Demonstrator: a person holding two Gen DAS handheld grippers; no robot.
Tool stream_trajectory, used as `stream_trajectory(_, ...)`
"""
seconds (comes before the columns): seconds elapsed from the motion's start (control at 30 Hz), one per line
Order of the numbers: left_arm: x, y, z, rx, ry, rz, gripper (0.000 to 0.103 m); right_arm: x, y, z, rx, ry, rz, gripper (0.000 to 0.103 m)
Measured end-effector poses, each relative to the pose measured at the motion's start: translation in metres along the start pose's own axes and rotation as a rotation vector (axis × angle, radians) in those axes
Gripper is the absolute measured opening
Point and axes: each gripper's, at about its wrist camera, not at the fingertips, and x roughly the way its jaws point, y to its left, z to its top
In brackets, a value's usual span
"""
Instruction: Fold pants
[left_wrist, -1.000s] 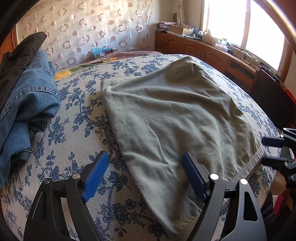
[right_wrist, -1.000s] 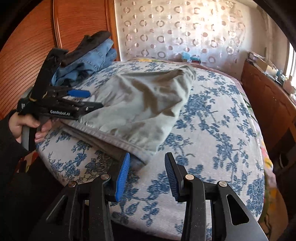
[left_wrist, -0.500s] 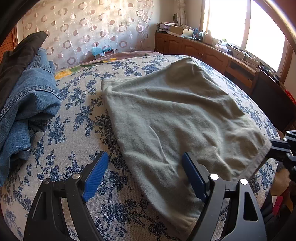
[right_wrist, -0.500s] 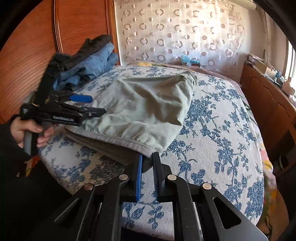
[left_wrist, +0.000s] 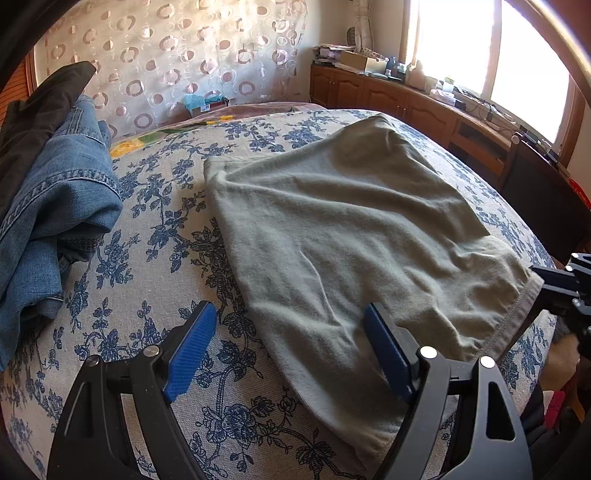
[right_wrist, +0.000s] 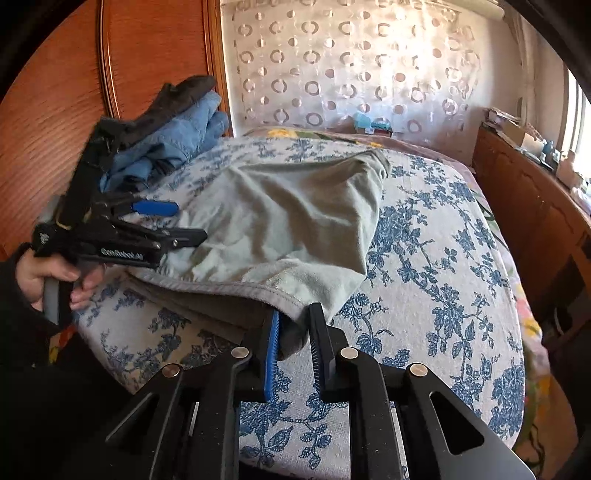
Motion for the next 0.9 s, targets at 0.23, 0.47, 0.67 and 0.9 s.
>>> stream_trajectory(0.23,0.000,-0.001,0.000,0.001,0.001,0.000,0.083,-0.016,-0.007,-0.014,0.016,0.018,0.051,0.006)
stream_trajectory(0.47,0.000,0.000,0.000,0.001,0.001,0.001,0.084,-0.010,-0.008,-0.022,0.020,0.074,0.072,0.009)
stream_trajectory(0.67,-0.001,0.002,-0.002,-0.008,-0.001,0.003,0.084,-0.030,-0.014,-0.017,0.032,0.022,0.070,0.012)
stream_trajectory(0.9,-0.021,-0.004,-0.017,0.001,-0.009,0.004,0.084,-0.031,-0.015,-0.015,0.046,-0.021,0.031,0.024)
